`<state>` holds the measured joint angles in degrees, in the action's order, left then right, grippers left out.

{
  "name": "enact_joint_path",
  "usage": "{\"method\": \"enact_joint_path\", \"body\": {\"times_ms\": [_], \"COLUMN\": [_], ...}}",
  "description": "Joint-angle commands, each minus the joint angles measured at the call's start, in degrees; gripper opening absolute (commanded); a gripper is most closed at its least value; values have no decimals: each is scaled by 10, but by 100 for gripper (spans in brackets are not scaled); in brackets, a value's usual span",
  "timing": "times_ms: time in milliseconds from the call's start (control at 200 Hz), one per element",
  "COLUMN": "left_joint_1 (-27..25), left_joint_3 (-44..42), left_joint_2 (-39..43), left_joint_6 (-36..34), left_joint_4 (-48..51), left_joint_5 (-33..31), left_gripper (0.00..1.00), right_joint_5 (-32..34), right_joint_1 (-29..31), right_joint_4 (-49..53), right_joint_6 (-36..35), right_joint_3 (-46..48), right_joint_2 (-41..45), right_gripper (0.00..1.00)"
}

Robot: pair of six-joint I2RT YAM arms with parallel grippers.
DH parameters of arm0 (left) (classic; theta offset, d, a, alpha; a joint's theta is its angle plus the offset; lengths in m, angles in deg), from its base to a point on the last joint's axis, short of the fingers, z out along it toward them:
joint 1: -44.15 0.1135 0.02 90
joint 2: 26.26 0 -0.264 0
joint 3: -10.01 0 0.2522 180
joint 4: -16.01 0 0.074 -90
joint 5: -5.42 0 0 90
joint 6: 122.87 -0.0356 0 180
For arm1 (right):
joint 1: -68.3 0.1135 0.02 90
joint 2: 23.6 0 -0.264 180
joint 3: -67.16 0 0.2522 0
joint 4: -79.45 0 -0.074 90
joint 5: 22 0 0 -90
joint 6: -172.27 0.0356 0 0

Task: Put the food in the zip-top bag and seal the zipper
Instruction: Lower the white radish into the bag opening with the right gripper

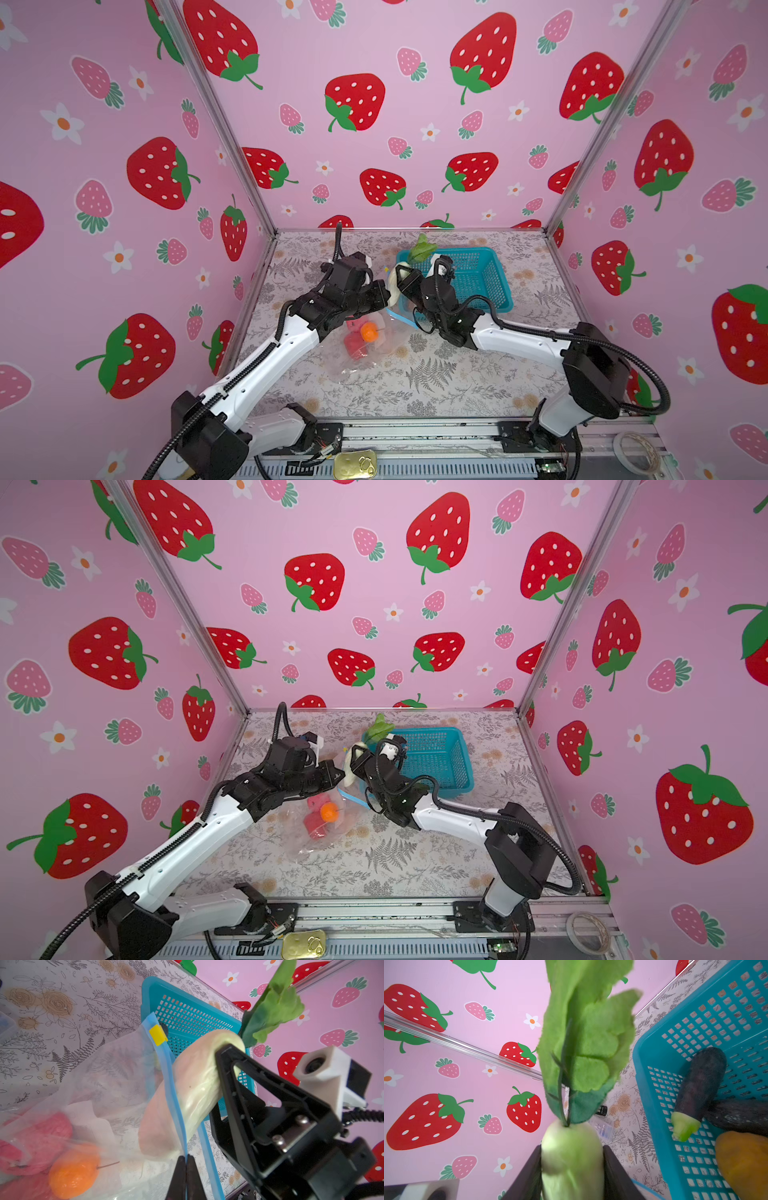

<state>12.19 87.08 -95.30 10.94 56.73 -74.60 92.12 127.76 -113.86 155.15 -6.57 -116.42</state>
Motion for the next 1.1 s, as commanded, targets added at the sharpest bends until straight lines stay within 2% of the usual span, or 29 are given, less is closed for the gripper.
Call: {"method": "enact_joint_path", "body": {"times_ms": [0,405,560,580,820,1095], "left_joint_1": [2,1,2,2,3,6], "left_joint_3": [-1,-2,-3,-2,-5,-9], "left_joint_2": [11,12,12,12,14,19], "left_joint_6": [2,2,0,1,0,1], "left_joint_4": [-12,-13,-13,-14,-14,-15], "left_joint_5": [-1,0,1,1,1,1], "left_gripper": [0,0,0,0,0,0], "right_joint_5": [1,-6,-9,-10,-20,-19], "right_joint_1": [10,13,14,14,14,14], "right_joint_4": [-11,-12,-12,-12,-15,-14], "right_joint_6": [13,11,10,11,9,5], "right_joint_3": [-26,-33,-36,-37,-43,-44], "right_joint_2": [-8,-19,-21,-22,-27,-24], "right_gripper": [38,51,51,55,63,67]}}
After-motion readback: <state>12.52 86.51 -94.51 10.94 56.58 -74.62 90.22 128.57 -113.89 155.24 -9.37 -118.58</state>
